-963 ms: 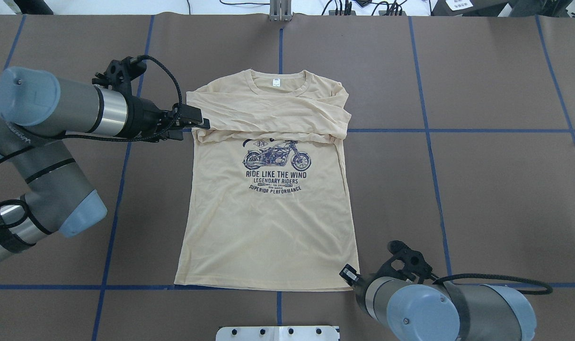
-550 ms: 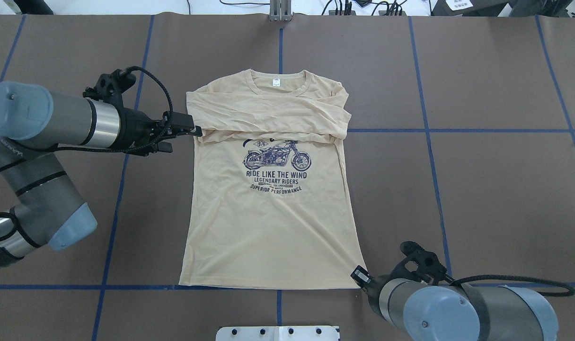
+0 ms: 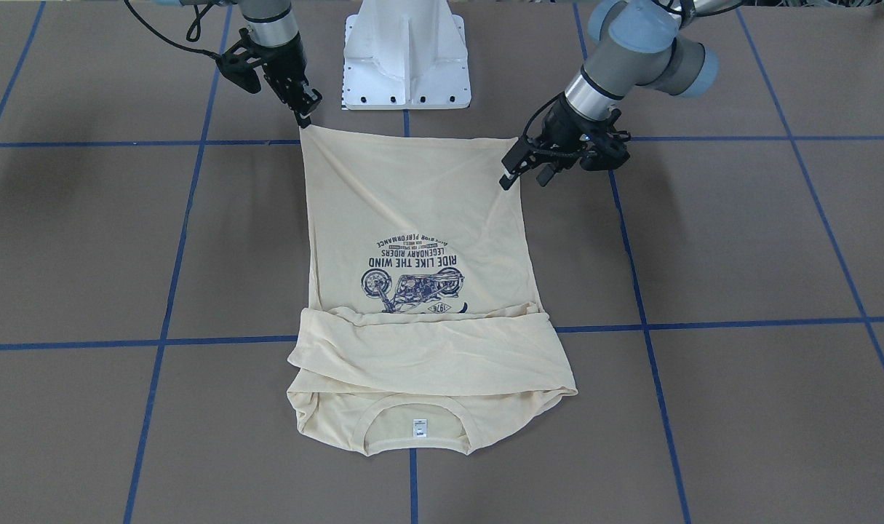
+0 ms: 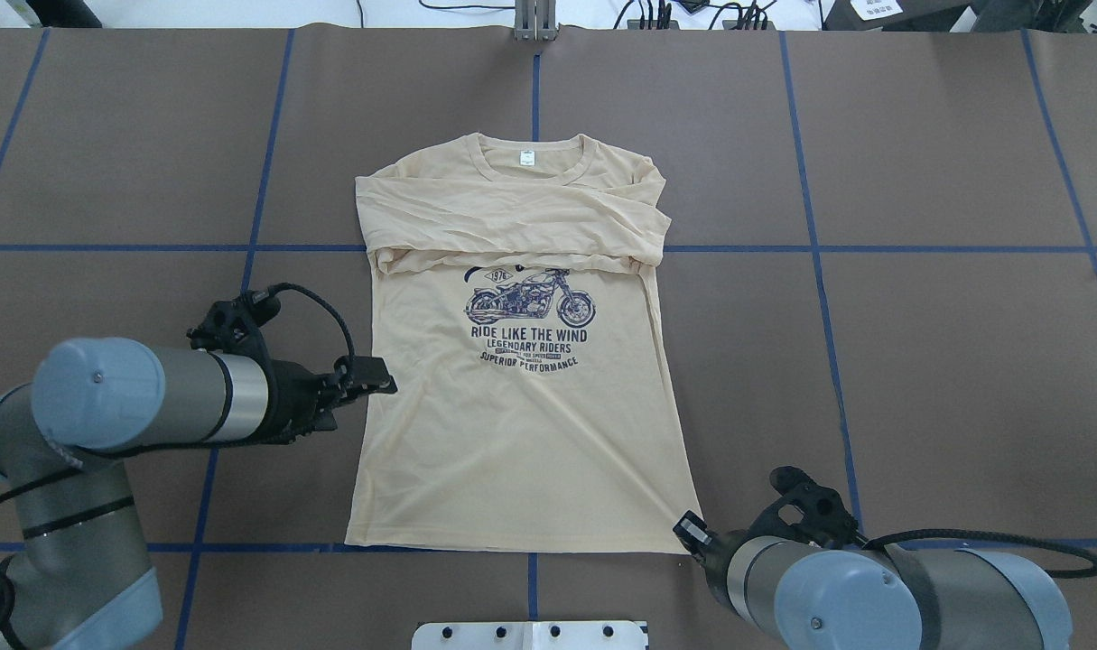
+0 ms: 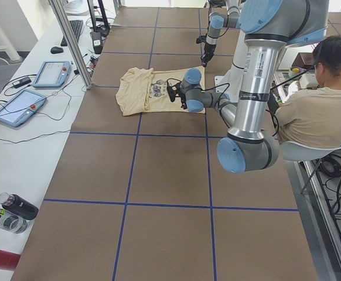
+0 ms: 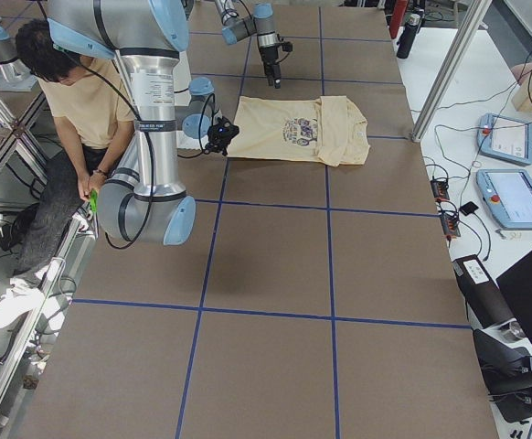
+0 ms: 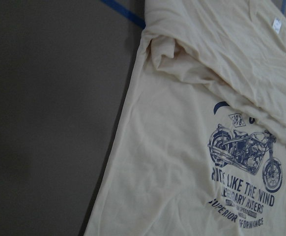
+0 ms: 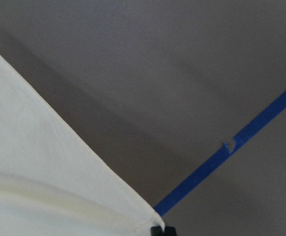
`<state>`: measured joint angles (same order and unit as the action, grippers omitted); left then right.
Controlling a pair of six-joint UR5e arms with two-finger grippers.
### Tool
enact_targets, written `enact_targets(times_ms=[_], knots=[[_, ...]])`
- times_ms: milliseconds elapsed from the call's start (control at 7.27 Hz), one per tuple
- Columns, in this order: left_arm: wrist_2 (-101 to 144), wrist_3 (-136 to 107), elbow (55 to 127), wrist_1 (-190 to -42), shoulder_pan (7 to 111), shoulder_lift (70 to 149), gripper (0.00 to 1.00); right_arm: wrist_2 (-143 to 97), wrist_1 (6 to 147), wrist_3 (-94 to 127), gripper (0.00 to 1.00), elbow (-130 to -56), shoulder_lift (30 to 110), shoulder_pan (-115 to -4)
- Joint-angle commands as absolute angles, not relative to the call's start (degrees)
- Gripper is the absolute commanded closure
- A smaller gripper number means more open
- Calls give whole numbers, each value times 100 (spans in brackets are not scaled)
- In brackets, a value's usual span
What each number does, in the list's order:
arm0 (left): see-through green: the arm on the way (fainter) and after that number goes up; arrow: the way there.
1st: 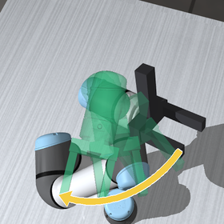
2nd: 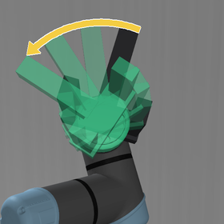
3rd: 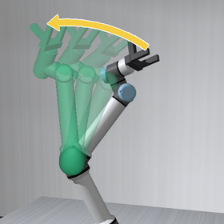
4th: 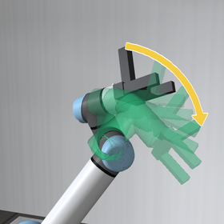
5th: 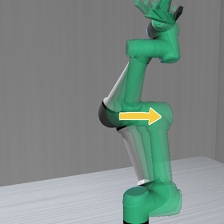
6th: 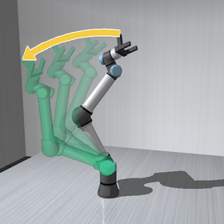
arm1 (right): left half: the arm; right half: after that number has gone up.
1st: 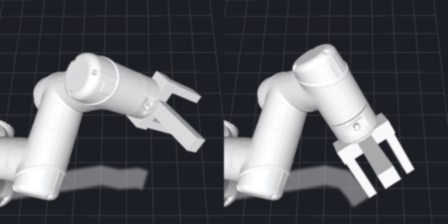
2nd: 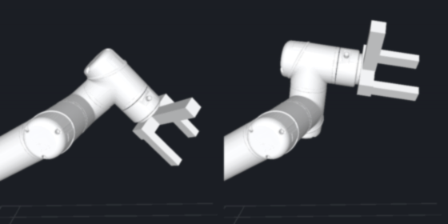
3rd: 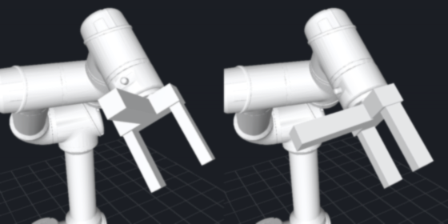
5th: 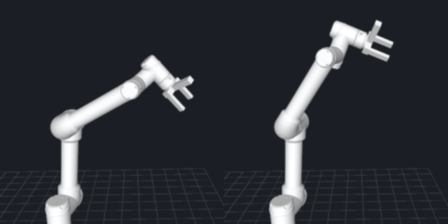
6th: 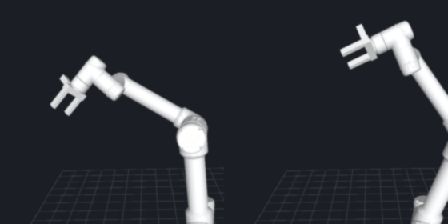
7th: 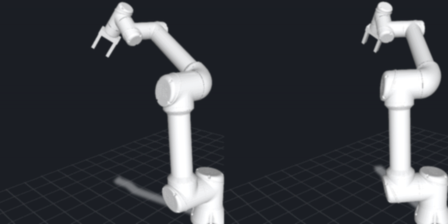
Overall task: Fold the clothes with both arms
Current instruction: 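Move the left gripper down to the other hem corner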
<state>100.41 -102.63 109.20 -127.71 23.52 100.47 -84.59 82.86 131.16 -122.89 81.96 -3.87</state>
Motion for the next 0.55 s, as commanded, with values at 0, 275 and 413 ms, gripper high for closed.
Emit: enact_targets(times_ms=[0, 275, 413], knots=[[9572, -10581, 11074, -12262, 1532, 9889, 4, -8464, 8279, 13236, 100, -12313, 8200, -395], [9475, -10696, 11179, -11858, 1267, 9862, 6, -8473, 8279, 13245, 100, -12331, 8209, -404], [9475, -10705, 11301, -11674, 1231, 9861, 7, -8473, 8279, 13236, 100, -12340, 8209, -404]])
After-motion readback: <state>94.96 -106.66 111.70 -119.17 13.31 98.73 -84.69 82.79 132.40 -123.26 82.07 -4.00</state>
